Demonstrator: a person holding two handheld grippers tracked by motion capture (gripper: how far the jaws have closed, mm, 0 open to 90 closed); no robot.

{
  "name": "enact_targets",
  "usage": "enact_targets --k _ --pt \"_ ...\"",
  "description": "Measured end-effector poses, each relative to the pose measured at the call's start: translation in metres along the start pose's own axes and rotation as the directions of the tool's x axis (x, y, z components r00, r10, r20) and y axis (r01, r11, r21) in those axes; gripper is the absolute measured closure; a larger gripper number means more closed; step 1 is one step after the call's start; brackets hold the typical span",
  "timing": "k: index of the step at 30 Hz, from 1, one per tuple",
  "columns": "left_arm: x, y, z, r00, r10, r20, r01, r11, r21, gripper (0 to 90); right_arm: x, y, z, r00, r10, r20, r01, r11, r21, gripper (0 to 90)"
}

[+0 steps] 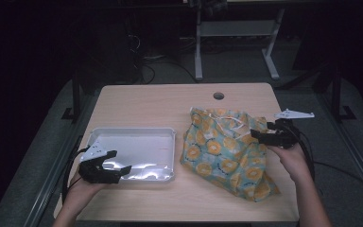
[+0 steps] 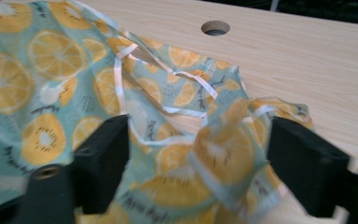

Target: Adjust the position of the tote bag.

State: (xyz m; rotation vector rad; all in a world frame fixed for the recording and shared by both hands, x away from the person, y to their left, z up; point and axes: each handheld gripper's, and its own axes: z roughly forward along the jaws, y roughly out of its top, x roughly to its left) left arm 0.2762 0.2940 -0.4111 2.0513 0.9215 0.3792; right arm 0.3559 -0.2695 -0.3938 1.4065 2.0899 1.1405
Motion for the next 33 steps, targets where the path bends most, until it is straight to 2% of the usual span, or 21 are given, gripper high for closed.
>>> enact_targets --k 1,2,3,5,7,9,10,11,14,17,20,22,23,25,26,27,30,31,33 --pt "0.0 0.0 0.0 1.0 0.0 0.0 0.0 1.0 0.0 14.8 0.0 0.0 0.0 1.0 0.0 0.0 0.0 1.0 0.0 25.3" --pt "0.001 -0.001 0.0 1.0 -0.002 -0.003 0.002 1.0 0.001 14.8 -0.004 0.005 0.009 0.9999 0.002 0.01 -0.002 0.999 0.035 30.8" --pt "0.002 -0.001 0.0 1.0 0.001 -0.004 -0.001 1.0 0.002 14.8 -0.006 0.007 0.013 0.9999 -0.002 0.013 0.002 0.999 0.036 32.4" --pt "0.002 -0.001 -0.001 0.9999 -0.008 -0.008 0.008 1.0 -0.001 14.8 -0.012 0.011 0.021 0.9996 0.024 0.017 -0.025 0.998 0.053 32.1" --pt "0.002 -0.001 -0.002 0.9998 -0.015 -0.009 0.015 0.9999 -0.004 14.8 -0.019 0.013 0.027 0.9986 0.037 0.038 -0.039 0.998 0.055 29.7" --pt "0.003 0.001 -0.002 0.9998 -0.016 -0.01 0.016 0.9998 -0.008 14.8 -0.028 0.014 0.032 0.9965 0.069 0.047 -0.071 0.996 0.046 27.4" --pt "0.003 0.001 -0.001 0.9999 -0.014 -0.007 0.014 0.9999 -0.007 14.8 -0.028 0.014 0.032 0.9965 0.069 0.047 -0.071 0.996 0.046 27.4" --pt "0.003 0.001 0.001 0.9999 -0.015 -0.004 0.015 0.9999 0.002 14.8 -0.036 0.012 0.037 0.9934 0.096 0.063 -0.099 0.994 0.048 23.8" --pt "0.001 0.001 0.004 0.9999 -0.015 0.004 0.015 0.9999 0.005 14.8 -0.045 0.009 0.046 0.9906 0.113 0.076 -0.118 0.991 0.063 21.9" --pt "0.0 0.001 0.005 1.0 -0.008 0.004 0.008 0.9999 0.006 14.8 -0.052 0.005 0.056 0.9893 0.121 0.082 -0.129 0.987 0.101 18.0" --pt "0.0 0.0 0.004 1.0 -0.006 0.002 0.006 1.0 0.005 14.8 -0.055 0.004 0.066 0.9887 0.099 0.112 -0.117 0.979 0.167 15.3" --pt "0.001 0.0 0.004 1.0 -0.005 0.001 0.005 1.0 0.007 14.8 -0.058 0.002 0.072 0.9877 0.099 0.121 -0.12 0.977 0.179 15.4" --pt "0.0 0.0 0.004 1.0 -0.008 0.002 0.008 0.9999 0.007 14.8 -0.059 0.001 0.075 0.985 0.103 0.138 -0.128 0.973 0.193 15.3" --pt "0.0 0.0 0.004 1.0 -0.007 0.003 0.007 0.9999 0.012 14.8 -0.064 -0.003 0.079 0.9823 0.133 0.132 -0.159 0.965 0.209 15.5" --pt "0.0 0.0 0.004 1.0 -0.007 0.003 0.007 0.9999 0.012 14.8 -0.064 -0.003 0.079 0.9823 0.133 0.132 -0.159 0.965 0.209 15.5" --pt "0.0 -0.001 0.004 1.0 -0.007 0.002 0.007 0.9999 0.014 14.8 -0.066 -0.007 0.084 0.9808 0.141 0.135 -0.169 0.958 0.23 16.6" --pt "0.001 -0.001 0.004 1.0 -0.003 -0.002 0.004 0.9998 0.019 14.8 -0.066 -0.011 0.088 0.9842 0.124 0.126 -0.153 0.956 0.249 18.7" --pt "0.001 -0.002 0.004 1.0 -0.007 -0.001 0.007 0.9999 0.015 14.8 -0.063 -0.013 0.09 0.9872 0.095 0.128 -0.125 0.96 0.249 22.7" --pt "0.001 -0.002 0.003 1.0 -0.007 -0.004 0.007 0.9998 0.016 14.8 -0.06 -0.013 0.09 0.9884 0.077 0.131 -0.108 0.963 0.248 27.3"
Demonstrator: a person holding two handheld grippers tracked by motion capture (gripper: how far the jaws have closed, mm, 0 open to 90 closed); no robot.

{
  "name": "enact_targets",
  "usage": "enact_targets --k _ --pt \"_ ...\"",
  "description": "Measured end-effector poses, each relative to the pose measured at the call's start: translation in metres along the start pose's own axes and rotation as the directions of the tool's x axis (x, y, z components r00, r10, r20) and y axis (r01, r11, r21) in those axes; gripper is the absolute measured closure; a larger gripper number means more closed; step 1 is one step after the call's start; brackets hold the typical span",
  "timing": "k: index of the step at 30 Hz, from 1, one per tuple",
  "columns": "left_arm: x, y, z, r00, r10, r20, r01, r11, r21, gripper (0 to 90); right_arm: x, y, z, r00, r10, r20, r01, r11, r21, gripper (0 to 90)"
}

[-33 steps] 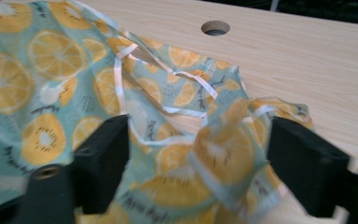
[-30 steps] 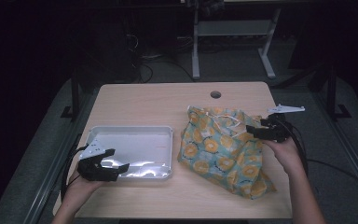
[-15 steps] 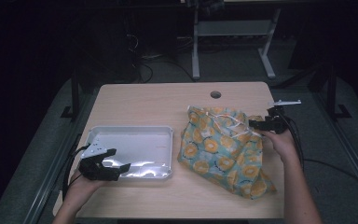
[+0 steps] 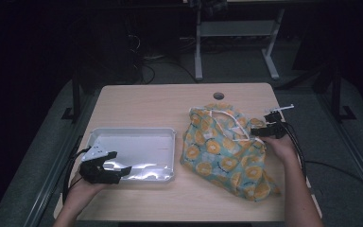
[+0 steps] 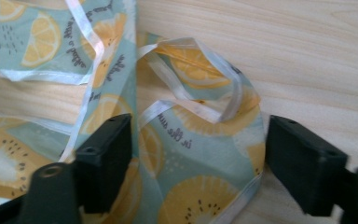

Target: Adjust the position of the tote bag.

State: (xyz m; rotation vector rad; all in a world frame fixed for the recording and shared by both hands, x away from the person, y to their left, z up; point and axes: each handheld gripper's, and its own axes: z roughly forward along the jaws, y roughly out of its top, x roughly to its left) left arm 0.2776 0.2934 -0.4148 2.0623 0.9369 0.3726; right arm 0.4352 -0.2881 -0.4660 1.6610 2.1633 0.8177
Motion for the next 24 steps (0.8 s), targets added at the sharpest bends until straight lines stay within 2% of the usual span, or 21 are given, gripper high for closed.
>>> enact_targets --k 1,3,5,8,9,10,11,13,14,15,16,17,18,19,21,24 --pt "0.0 0.0 0.0 1.0 0.0 -0.001 0.0 1.0 0.0 14.8 0.001 0.0 0.0 0.9996 -0.025 0.008 0.025 1.0 -0.006 29.5" --pt "-0.001 0.001 0.0 1.0 0.006 -0.004 -0.006 0.9999 0.008 14.8 0.005 -0.002 0.0 0.9971 -0.069 0.032 0.069 0.997 -0.017 39.8" --pt "-0.001 0.006 0.0 1.0 0.0 -0.001 0.0 1.0 0.009 14.8 0.007 -0.003 -0.001 0.9959 -0.087 0.025 0.088 0.996 -0.025 48.7" --pt "-0.001 0.017 0.001 0.9999 0.002 0.01 -0.002 1.0 0.007 14.8 0.008 -0.003 -0.002 0.9957 -0.091 0.018 0.091 0.996 -0.021 49.7" --pt "-0.003 0.031 0.004 0.9996 0.024 0.018 -0.024 0.9996 0.013 14.8 0.007 -0.003 -0.002 0.9966 -0.083 0.003 0.083 0.996 -0.022 48.6" --pt "-0.003 0.031 0.004 0.9996 0.024 0.018 -0.024 0.9996 0.013 14.8 0.007 -0.003 -0.002 0.9966 -0.083 0.003 0.083 0.996 -0.022 48.6" --pt "-0.007 0.048 0.01 0.9989 0.039 0.027 -0.04 0.9992 0.006 14.8 0.004 -0.003 -0.003 0.9974 -0.071 -0.015 0.071 0.997 -0.018 44.5" --pt "-0.011 0.067 0.018 0.9972 0.066 0.036 -0.067 0.9978 0.004 14.8 0.002 -0.003 -0.007 0.9986 -0.047 -0.024 0.047 0.999 -0.018 42.4" --pt "-0.011 0.067 0.018 0.9972 0.066 0.036 -0.067 0.9978 0.004 14.8 0.002 -0.003 -0.007 0.9986 -0.047 -0.024 0.047 0.999 -0.018 42.4" --pt "-0.015 0.086 0.029 0.995 0.085 0.054 -0.084 0.9964 -0.004 14.8 0.0 -0.002 -0.015 0.9989 -0.031 -0.036 0.03 0.999 -0.042 36.5" --pt "-0.016 0.095 0.036 0.9939 0.093 0.06 -0.093 0.9957 -0.003 14.8 0.0 -0.001 -0.02 0.9987 -0.029 -0.042 0.027 0.998 -0.055 35.1" --pt "-0.016 0.095 0.036 0.9939 0.093 0.06 -0.093 0.9957 -0.003 14.8 0.0 -0.001 -0.02 0.9987 -0.029 -0.042 0.027 0.998 -0.055 35.1" --pt "-0.018 0.103 0.043 0.9924 0.104 0.066 -0.104 0.9946 0.0 14.8 -0.001 -0.001 -0.023 0.9982 -0.038 -0.046 0.034 0.996 -0.077 33.6" --pt "-0.022 0.118 0.057 0.9905 0.109 0.084 -0.11 0.994 0.002 14.8 -0.001 0.0 -0.029 0.9983 -0.03 -0.05 0.025 0.996 -0.091 31.3" --pt "-0.024 0.132 0.069 0.9892 0.099 0.108 -0.099 0.9951 -0.005 14.8 -0.001 -0.001 -0.033 0.998 -0.022 -0.06 0.016 0.996 -0.091 29.8" --pt "-0.025 0.154 0.086 0.9863 0.104 0.128 -0.104 0.9946 -0.004 14.8 0.002 -0.001 -0.035 0.9975 -0.036 -0.06 0.031 0.996 -0.087 25.9"
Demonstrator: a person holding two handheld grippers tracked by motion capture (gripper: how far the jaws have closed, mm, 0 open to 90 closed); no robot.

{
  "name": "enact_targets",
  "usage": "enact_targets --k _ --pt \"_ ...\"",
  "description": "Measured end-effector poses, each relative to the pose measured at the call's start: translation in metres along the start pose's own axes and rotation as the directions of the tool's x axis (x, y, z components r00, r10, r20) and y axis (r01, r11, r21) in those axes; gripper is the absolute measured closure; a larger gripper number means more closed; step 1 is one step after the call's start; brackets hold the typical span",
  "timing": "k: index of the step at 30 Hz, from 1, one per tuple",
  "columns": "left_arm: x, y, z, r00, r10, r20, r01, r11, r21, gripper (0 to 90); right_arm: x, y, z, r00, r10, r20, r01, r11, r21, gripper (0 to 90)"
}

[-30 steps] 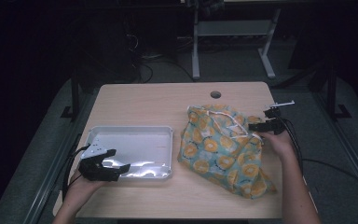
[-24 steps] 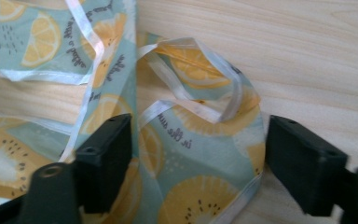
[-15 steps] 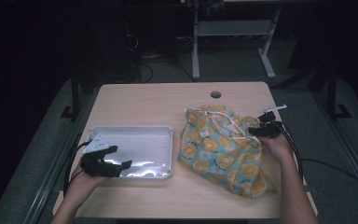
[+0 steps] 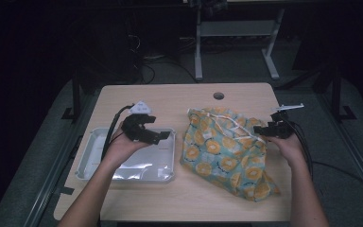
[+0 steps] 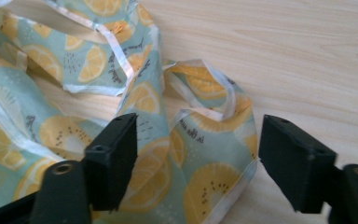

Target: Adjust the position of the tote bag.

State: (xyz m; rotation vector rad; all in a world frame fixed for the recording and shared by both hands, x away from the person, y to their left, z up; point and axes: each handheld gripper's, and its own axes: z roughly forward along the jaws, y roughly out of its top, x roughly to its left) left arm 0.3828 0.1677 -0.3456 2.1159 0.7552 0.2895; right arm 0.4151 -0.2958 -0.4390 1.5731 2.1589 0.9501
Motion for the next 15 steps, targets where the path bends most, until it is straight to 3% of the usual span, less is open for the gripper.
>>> enact_targets --k 6,9,10,15 --pt "0.004 0.034 0.027 0.9993 0.035 0.011 -0.035 0.9993 0.016 14.7 0.007 0.0 -0.003 0.9999 0.012 -0.004 -0.012 1.0 0.021 16.9" --pt "0.006 0.047 0.048 0.9995 0.014 0.027 -0.014 0.9997 0.019 14.7 0.011 -0.001 -0.001 0.9997 0.021 -0.009 -0.021 0.999 0.031 14.3" --pt "0.007 0.054 0.062 0.9996 0.012 0.025 -0.013 0.9993 0.035 14.7 0.011 -0.001 0.0 0.9997 0.023 -0.009 -0.023 0.999 0.036 14.3" --pt "0.008 0.066 0.098 0.9995 0.019 0.024 -0.021 0.9958 0.089 14.6 0.011 -0.005 0.007 0.9998 0.015 -0.009 -0.015 0.999 0.045 14.3"
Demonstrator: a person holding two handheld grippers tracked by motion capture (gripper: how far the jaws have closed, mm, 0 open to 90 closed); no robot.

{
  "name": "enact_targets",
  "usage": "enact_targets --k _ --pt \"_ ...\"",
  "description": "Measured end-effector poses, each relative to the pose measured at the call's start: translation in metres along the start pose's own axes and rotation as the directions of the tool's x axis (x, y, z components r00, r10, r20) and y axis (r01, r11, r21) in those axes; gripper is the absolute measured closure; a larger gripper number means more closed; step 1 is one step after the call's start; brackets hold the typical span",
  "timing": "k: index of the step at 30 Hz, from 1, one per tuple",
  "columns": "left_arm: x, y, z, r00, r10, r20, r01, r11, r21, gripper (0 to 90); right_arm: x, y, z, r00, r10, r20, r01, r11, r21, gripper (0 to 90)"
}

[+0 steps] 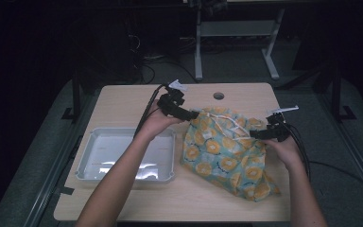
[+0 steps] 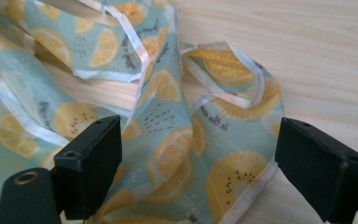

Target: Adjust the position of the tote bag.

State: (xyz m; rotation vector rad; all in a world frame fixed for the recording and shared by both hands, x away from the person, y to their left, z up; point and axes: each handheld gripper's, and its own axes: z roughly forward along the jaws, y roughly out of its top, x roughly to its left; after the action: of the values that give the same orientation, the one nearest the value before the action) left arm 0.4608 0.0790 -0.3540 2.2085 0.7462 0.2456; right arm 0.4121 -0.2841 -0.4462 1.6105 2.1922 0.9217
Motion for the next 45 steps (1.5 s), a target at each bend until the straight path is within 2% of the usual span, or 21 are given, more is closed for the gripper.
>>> enact_targets --k 3,4,5,7,8,10,14,15,19,21,23,28,29,33,37,38,39,40,41,43,45 --pt "0.001 0.006 0.02 1.0 -0.008 0.001 0.008 0.9994 0.033 14.6 -0.001 -0.002 0.005 1.0 -0.006 -0.002 0.006 1.0 0.015 14.6" --pt "0.001 0.006 0.02 1.0 -0.008 0.001 0.008 0.9994 0.033 14.6 -0.001 -0.002 0.007 0.9999 -0.013 0.0 0.013 1.0 0.021 14.9" --pt "0.002 0.009 0.033 1.0 0.001 -0.006 -0.001 0.9976 0.07 14.6 -0.001 -0.003 0.009 0.9999 -0.014 0.005 0.014 0.999 0.031 15.3" --pt "0.002 0.011 0.045 0.9999 0.009 -0.012 -0.008 0.9951 0.099 14.6 -0.002 -0.004 0.012 0.9995 -0.028 0.013 0.027 0.999 0.043 18.5" --pt "0.002 0.011 0.045 0.9999 0.009 -0.012 -0.008 0.9951 0.099 14.6 -0.003 -0.005 0.014 0.9987 -0.049 0.017 0.048 0.998 0.039 20.3" --pt "0.001 0.012 0.057 0.9999 0.014 -0.008 -0.013 0.9921 0.124 14.7 -0.002 -0.006 0.014 0.9987 -0.048 0.018 0.048 0.998 0.049 22.3" --pt "-0.003 0.011 0.077 1.0 0.005 0.004 -0.006 0.9861 0.166 15.3 0.001 -0.009 0.017 0.9929 -0.107 0.052 0.104 0.993 0.062 37.2" --pt "-0.003 0.011 0.077 1.0 0.005 0.004 -0.006 0.9861 0.166 15.9 0.001 -0.009 0.017 0.9915 -0.117 0.056 0.114 0.992 0.061 40.8" --pt "-0.004 0.006 0.1 0.9997 -0.003 0.024 -0.002 0.9742 0.226 20.9 0.002 -0.009 0.015 0.9885 -0.146 0.038 0.144 0.988 0.053 56.8" --pt "-0.004 0.002 0.107 0.9993 -0.026 0.026 0.019 0.9712 0.237 21.7 0.003 -0.009 0.015 0.989 -0.143 0.036 0.141 0.989 0.053 62.2" --pt "-0.002 0.0 0.113 0.9989 -0.034 0.032 0.025 0.9672 0.253 22.9 0.003 -0.009 0.014 0.9887 -0.146 0.032 0.145 0.988 0.052 67.7" --pt "0.002 -0.004 0.122 0.9993 -0.038 0.006 0.035 0.9642 0.263 22.7 0.003 -0.01 0.014 0.9888 -0.147 0.025 0.146 0.988 0.05 71.7" --pt "0.005 -0.006 0.126 0.9983 -0.054 0.019 0.047 0.9597 0.277 22.7 0.003 -0.01 0.014 0.9882 -0.151 0.024 0.15 0.988 0.048 72.7" --pt "0.005 -0.009 0.132 0.9979 -0.061 0.023 0.052 0.9572 0.285 22.6 0.003 -0.009 0.014 0.9868 -0.161 0.019 0.159 0.986 0.051 75.2" --pt "0.0 -0.011 0.136 0.9985 -0.048 0.024 0.039 0.9538 0.298 23.7 0.004 -0.009 0.014 0.9866 -0.162 0.016 0.161 0.986 0.051 76.9" --pt "-0.003 -0.01 0.137 0.9998 -0.012 0.017 0.006 0.9527 0.304 24.4 0.004 -0.009 0.015 0.9864 -0.164 0.015 0.163 0.985 0.051 78.1" --pt "-0.006 -0.01 0.137 0.9998 0.016 0.011 -0.019 0.9528 0.303 26.5 0.004 -0.009 0.015 0.9859 -0.167 0.015 0.166 0.985 0.051 78.7" --pt "-0.009 -0.01 0.137 0.9976 0.07 0.0 -0.066 0.9456 0.319 30.7 0.005 -0.009 0.015 0.9859 -0.166 0.015 0.165 0.985 0.053 79.6" --pt "-0.009 -0.01 0.137 0.9976 0.07 0.0 -0.066 0.9456 0.319 35.6 0.005 -0.009 0.015 0.9854 -0.169 0.014 0.168 0.984 0.052 80.3" --pt "-0.015 -0.009 0.136 0.9963 0.082 0.028 -0.086 0.9513 0.296 49.5 0.006 -0.009 0.015 0.9856 -0.168 0.011 0.168 0.984 0.056 82.1" --pt "-0.016 -0.009 0.135 0.9952 0.09 0.039 -0.098 0.9497 0.297 66.9 0.006 -0.009 0.015 0.9852 -0.171 0.009 0.171 0.984 0.056 83.9"
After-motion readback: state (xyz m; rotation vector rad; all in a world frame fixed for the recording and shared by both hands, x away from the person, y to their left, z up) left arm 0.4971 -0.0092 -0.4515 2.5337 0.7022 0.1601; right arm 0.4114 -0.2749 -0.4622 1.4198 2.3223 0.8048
